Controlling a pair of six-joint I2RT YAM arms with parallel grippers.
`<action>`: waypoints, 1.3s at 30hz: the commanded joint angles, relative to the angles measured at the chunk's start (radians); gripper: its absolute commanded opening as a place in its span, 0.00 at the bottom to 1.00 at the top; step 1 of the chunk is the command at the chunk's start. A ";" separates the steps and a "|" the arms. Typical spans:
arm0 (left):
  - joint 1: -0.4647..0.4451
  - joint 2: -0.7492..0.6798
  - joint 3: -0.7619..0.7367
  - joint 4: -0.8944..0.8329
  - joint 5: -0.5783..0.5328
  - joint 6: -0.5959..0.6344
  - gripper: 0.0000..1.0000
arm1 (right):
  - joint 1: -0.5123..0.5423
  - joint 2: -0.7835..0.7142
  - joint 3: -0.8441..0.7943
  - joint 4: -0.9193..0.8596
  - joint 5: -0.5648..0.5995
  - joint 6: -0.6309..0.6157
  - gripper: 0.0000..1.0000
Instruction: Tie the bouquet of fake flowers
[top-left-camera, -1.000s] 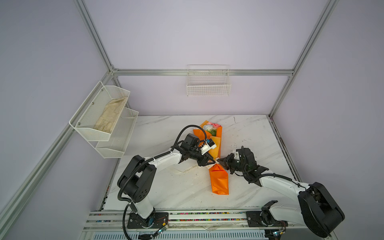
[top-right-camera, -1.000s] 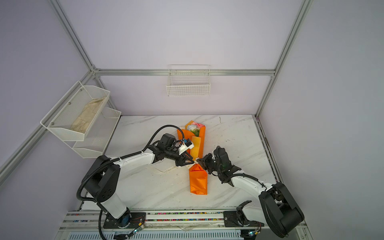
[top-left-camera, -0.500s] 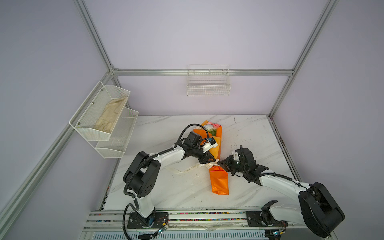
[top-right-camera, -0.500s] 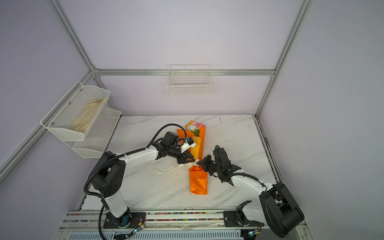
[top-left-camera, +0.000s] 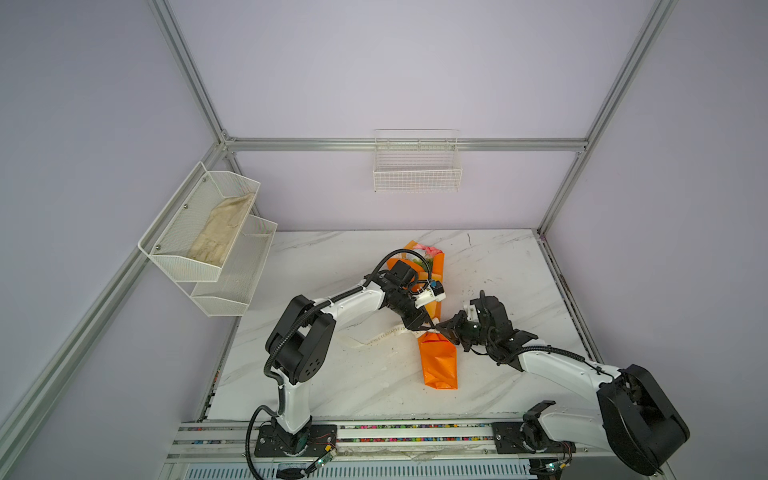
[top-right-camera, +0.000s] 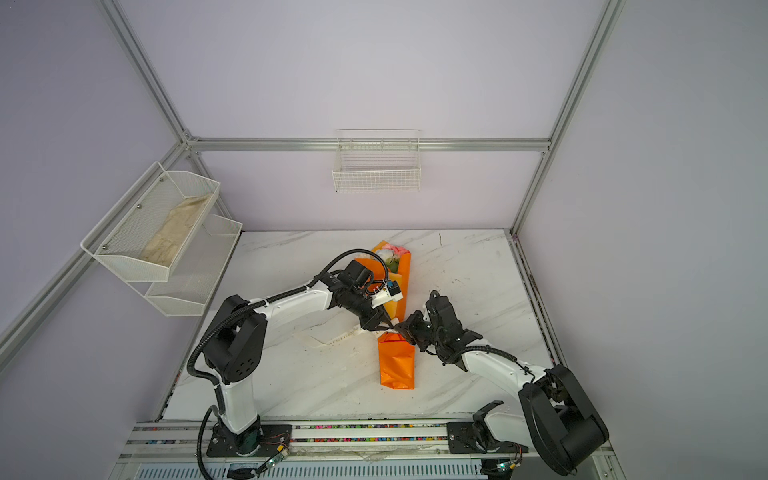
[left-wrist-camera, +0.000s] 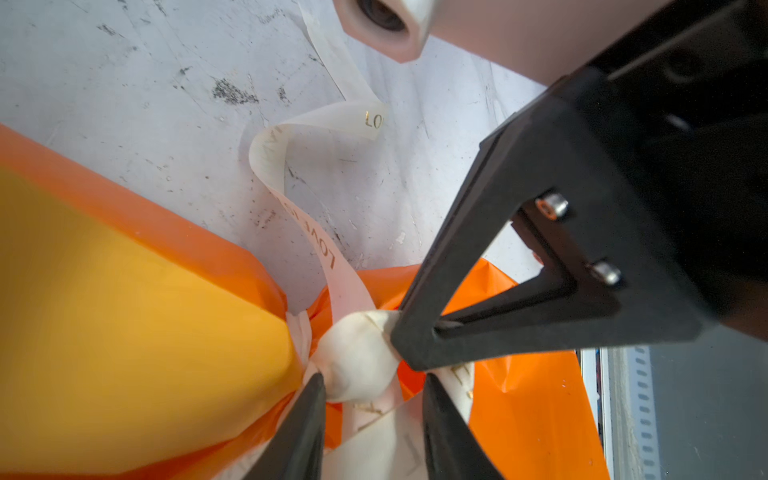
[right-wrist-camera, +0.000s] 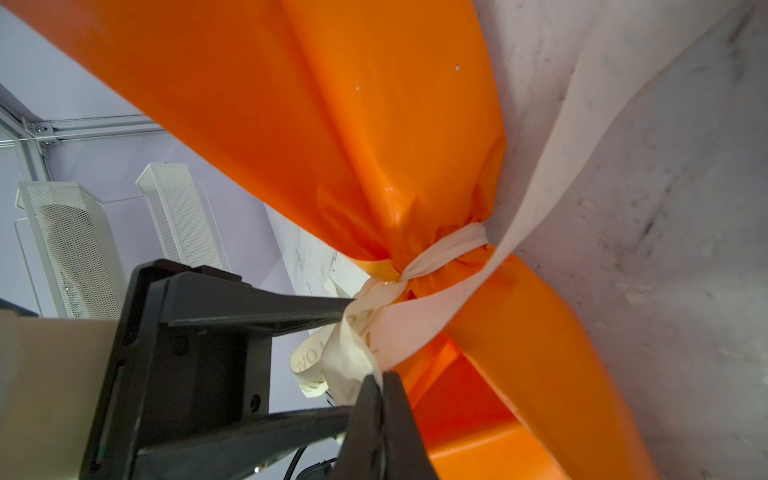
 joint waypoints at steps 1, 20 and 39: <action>-0.005 0.007 0.119 -0.071 -0.010 0.049 0.40 | -0.003 -0.023 0.006 -0.018 0.018 -0.008 0.07; -0.036 0.028 0.179 -0.157 -0.097 0.113 0.14 | -0.003 -0.014 -0.008 -0.022 0.042 -0.018 0.09; -0.025 -0.058 0.068 -0.047 -0.076 0.032 0.08 | -0.003 0.027 -0.019 -0.031 0.062 -0.036 0.09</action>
